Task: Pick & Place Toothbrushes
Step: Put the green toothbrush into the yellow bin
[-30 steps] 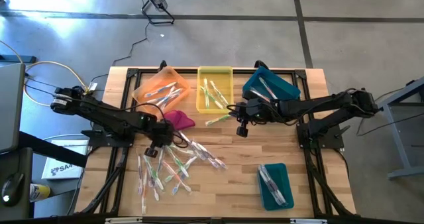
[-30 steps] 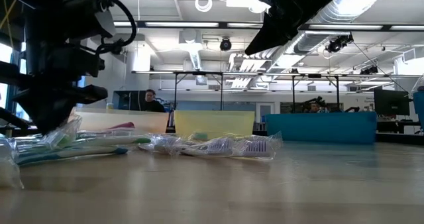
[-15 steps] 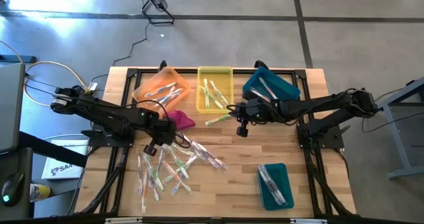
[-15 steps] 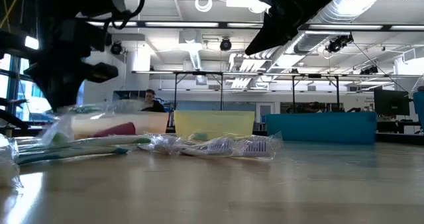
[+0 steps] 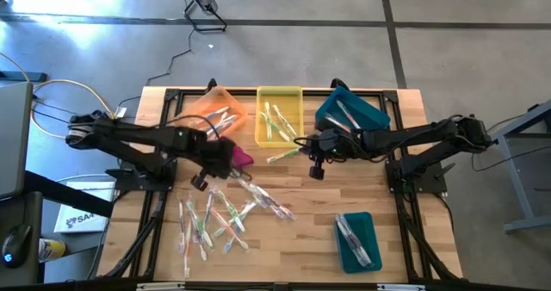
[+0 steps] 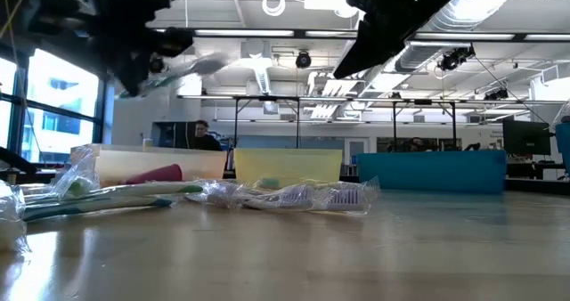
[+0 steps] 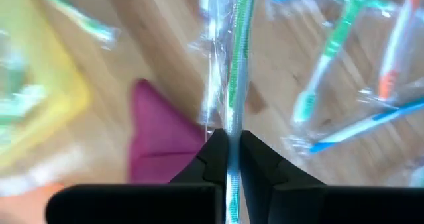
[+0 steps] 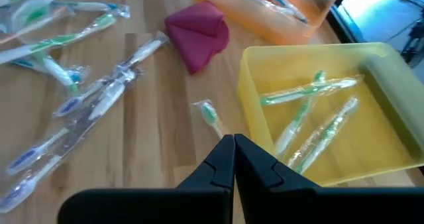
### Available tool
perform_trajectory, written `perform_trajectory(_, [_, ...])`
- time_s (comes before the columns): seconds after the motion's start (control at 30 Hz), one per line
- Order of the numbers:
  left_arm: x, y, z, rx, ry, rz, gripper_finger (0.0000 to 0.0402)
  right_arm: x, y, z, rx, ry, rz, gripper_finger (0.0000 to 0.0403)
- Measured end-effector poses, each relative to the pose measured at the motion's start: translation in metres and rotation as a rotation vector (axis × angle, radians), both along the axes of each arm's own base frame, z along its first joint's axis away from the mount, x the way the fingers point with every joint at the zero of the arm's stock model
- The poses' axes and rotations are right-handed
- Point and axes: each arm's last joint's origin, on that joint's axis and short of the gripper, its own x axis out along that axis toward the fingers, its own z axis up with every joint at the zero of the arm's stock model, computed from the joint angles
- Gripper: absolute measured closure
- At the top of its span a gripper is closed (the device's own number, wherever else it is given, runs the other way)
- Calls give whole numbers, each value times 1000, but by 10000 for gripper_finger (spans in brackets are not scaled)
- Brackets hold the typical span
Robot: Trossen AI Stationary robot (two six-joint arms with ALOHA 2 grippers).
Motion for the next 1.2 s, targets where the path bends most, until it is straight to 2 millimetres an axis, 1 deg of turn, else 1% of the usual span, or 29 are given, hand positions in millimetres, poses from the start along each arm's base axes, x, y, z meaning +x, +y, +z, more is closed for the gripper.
perform_trajectory(0.2, [7,31,34,40,-105,-8,388,0,1,0,24,-1,31,401])
perform_trajectory(0.37, [7,58,55,38,-192,46,388,0,1,0,24,-4,31,401])
perform_trajectory(0.5, [8,75,66,11,-289,70,388,1,1,0,24,-7,30,401])
perform_trajectory(0.7, [10,97,75,-33,-438,93,388,1,1,0,23,-7,30,401])
perform_trajectory(0.9, [11,110,82,-78,-544,112,388,1,1,0,24,-7,30,401])
perform_trajectory(1.03, [11,113,86,-96,-591,102,388,1,1,1,24,-12,30,401])
perform_trajectory(1.2, [14,113,89,-117,-635,91,388,4,1,6,21,-74,31,401])
